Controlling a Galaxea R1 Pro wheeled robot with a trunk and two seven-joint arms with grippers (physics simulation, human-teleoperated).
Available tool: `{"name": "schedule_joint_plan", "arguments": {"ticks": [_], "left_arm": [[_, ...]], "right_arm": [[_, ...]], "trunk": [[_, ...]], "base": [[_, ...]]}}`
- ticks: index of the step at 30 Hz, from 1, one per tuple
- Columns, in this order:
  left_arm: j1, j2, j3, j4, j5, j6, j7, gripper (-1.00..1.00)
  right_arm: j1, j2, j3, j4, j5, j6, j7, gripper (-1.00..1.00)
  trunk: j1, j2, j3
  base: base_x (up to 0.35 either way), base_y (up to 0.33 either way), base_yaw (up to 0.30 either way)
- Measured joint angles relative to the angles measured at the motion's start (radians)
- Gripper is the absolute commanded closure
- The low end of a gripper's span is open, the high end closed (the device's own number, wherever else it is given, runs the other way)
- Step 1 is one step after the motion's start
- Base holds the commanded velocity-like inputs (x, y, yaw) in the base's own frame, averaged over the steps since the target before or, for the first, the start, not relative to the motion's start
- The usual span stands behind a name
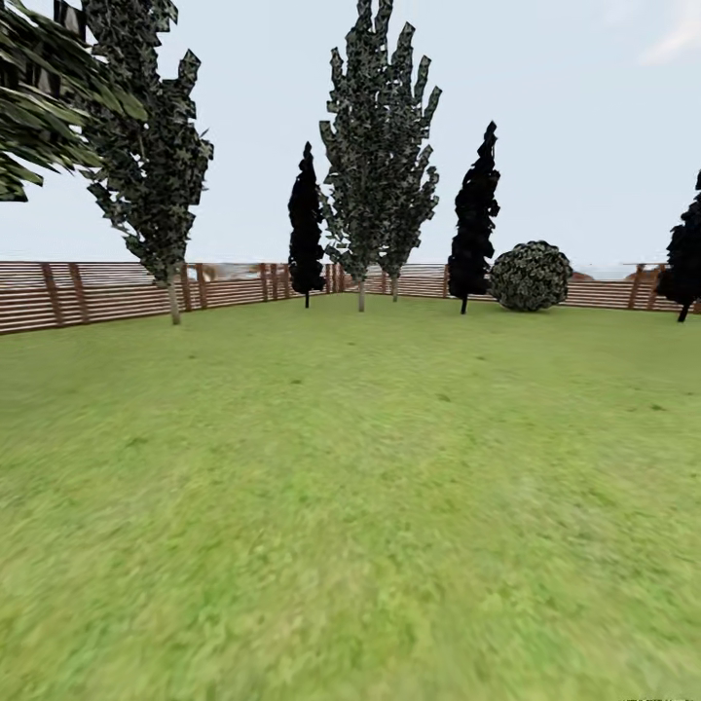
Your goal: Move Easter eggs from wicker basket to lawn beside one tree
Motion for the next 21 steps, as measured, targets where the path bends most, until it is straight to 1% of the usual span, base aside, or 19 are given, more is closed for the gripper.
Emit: {"name": "schedule_joint_plan", "arguments": {"ticks": [21], "left_arm": [[0.000,0.000,0.000,0.000,0.000,0.000,0.000,-1.00]], "right_arm": [[0.000,0.000,0.000,0.000,0.000,0.001,0.000,-1.00]], "trunk": [[0.000,0.000,0.000]], "base": [[0.326,0.000,-0.300]]}}
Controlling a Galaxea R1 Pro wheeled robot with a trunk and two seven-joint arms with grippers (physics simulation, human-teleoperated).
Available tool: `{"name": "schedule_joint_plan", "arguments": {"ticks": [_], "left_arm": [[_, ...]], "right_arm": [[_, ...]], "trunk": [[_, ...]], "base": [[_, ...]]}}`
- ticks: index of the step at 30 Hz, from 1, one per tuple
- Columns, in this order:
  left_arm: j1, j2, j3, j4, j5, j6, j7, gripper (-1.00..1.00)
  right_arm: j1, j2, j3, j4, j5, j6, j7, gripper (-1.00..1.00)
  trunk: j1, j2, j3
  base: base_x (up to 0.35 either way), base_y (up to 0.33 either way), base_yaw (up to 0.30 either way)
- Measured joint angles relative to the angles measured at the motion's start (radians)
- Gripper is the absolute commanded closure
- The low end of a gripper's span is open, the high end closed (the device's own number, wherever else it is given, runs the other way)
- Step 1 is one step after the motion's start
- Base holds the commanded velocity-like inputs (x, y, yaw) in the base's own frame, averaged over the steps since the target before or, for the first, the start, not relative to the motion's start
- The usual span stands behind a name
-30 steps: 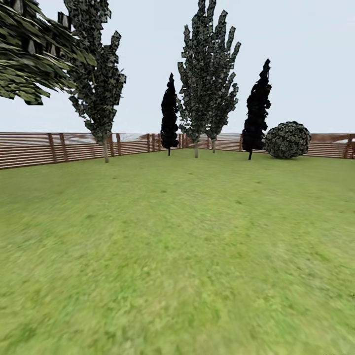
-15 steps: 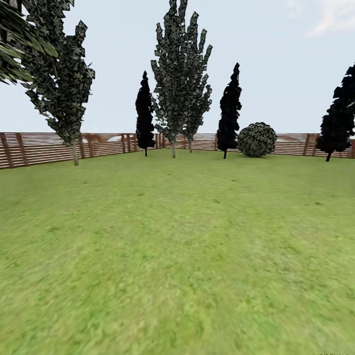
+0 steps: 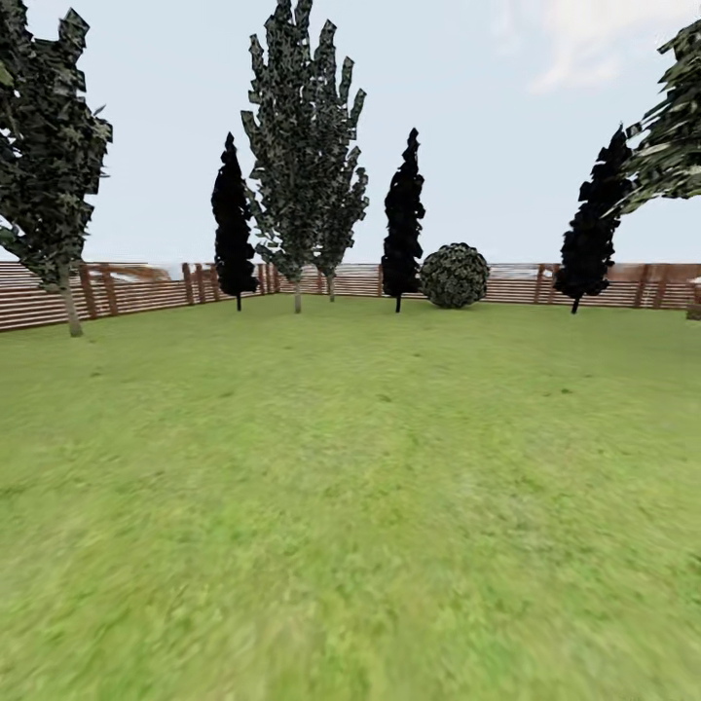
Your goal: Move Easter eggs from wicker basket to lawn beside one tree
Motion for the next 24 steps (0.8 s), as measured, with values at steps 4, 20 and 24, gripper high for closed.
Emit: {"name": "schedule_joint_plan", "arguments": {"ticks": [4,20,24], "left_arm": [[0.000,0.001,0.000,0.000,0.000,0.000,0.000,-1.00],[0.000,0.000,0.001,0.000,0.000,0.000,0.000,-1.00],[0.000,0.001,0.000,0.000,0.000,0.000,0.000,-1.00]], "right_arm": [[0.000,0.000,0.000,0.000,0.000,0.000,0.000,-1.00],[0.000,0.000,0.000,0.000,0.000,0.000,0.000,-1.00],[0.000,0.000,0.000,0.000,0.000,0.000,0.000,-1.00]], "trunk": [[0.000,0.000,0.000],[0.000,0.000,0.000],[0.000,0.000,0.000]], "base": [[0.326,0.000,-0.300],[0.326,0.000,-0.274],[0.326,0.000,-0.251]]}}
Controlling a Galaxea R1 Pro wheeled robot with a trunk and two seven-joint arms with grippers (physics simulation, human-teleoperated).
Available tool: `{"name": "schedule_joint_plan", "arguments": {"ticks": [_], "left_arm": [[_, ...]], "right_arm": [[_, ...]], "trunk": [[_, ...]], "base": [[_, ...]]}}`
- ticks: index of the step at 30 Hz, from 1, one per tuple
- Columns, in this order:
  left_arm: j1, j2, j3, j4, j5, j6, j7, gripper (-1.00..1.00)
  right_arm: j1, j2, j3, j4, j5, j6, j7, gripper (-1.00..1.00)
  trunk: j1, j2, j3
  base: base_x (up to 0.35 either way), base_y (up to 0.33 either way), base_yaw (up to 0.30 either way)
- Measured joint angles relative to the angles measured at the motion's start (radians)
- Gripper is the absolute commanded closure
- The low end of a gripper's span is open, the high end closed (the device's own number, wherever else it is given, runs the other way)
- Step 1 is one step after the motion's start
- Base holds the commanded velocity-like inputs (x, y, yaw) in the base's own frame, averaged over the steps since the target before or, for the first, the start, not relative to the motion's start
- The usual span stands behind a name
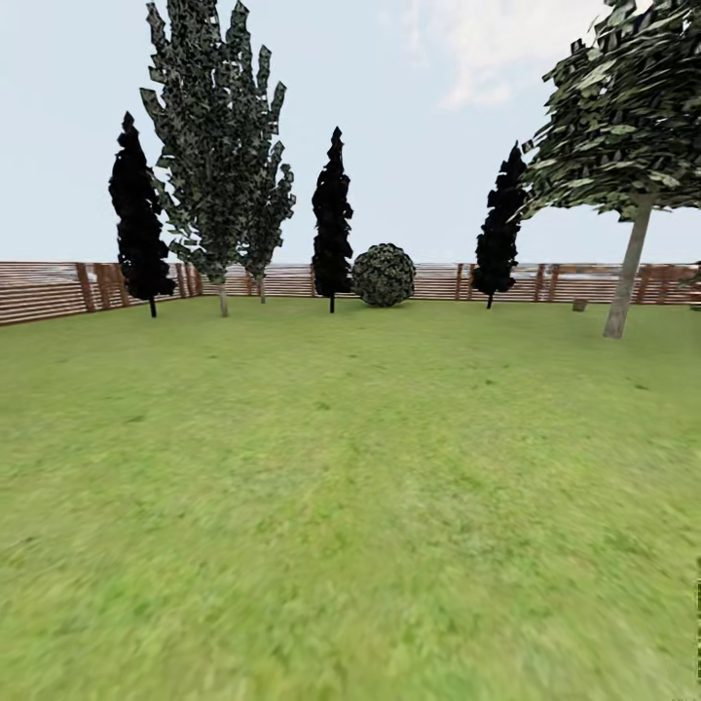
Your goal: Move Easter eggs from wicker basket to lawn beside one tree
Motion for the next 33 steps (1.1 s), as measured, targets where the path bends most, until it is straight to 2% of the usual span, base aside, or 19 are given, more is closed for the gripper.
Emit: {"name": "schedule_joint_plan", "arguments": {"ticks": [8,33], "left_arm": [[0.000,-0.001,0.001,0.000,0.000,0.000,0.000,-1.00],[0.000,0.000,0.000,0.000,0.000,0.000,0.000,-1.00]], "right_arm": [[0.000,0.000,0.000,0.000,0.000,0.001,-0.001,-1.00],[0.000,0.000,0.000,0.000,0.001,0.002,-0.002,-1.00]], "trunk": [[0.000,0.000,0.000],[0.000,0.000,0.000]], "base": [[0.326,0.000,-0.177],[0.326,0.000,-0.017]]}}
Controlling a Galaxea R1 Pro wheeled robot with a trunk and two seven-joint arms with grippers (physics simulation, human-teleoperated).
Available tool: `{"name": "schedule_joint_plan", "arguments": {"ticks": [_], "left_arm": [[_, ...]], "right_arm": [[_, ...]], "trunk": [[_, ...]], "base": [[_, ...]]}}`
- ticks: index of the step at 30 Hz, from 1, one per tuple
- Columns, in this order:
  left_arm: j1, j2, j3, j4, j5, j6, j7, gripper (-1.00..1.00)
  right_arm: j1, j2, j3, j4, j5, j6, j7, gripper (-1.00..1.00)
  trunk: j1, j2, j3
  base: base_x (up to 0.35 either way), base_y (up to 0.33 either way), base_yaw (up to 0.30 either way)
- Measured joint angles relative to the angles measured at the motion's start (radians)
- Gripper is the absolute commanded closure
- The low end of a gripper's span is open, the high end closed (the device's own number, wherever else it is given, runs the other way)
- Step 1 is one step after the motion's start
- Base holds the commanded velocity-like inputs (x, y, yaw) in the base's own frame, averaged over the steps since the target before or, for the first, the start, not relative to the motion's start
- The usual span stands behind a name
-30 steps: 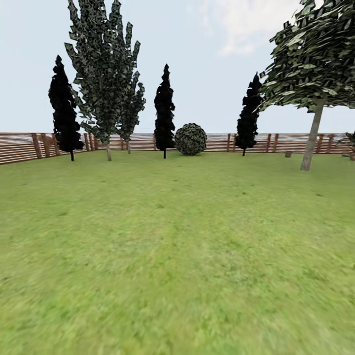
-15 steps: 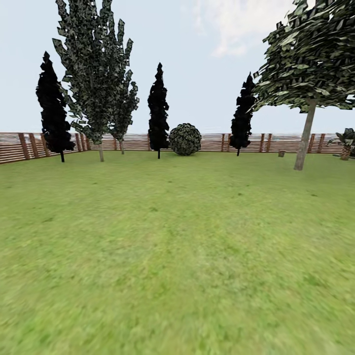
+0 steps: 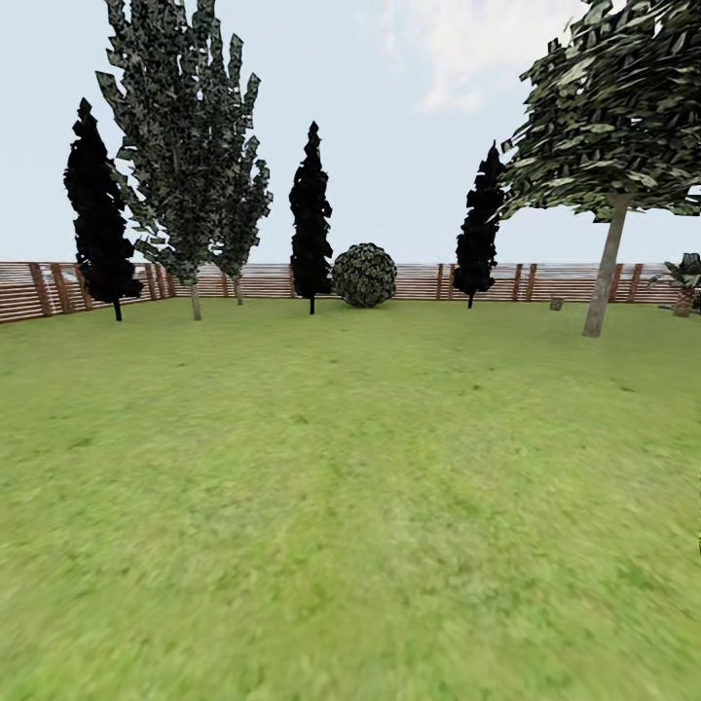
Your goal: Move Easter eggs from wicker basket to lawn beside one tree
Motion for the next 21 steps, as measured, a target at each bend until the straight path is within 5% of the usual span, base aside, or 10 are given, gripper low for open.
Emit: {"name": "schedule_joint_plan", "arguments": {"ticks": [16,21], "left_arm": [[0.000,0.000,0.001,0.000,0.000,0.000,0.000,-1.00],[0.000,0.000,0.001,0.000,0.000,0.000,0.000,-1.00]], "right_arm": [[0.000,0.000,0.000,0.000,-0.001,-0.002,0.001,-1.00],[0.000,0.000,0.000,0.000,-0.001,0.000,0.000,-1.00]], "trunk": [[0.000,0.000,0.000],[0.000,0.000,0.000]], "base": [[0.326,0.000,-0.270],[0.326,0.000,-0.076]]}}
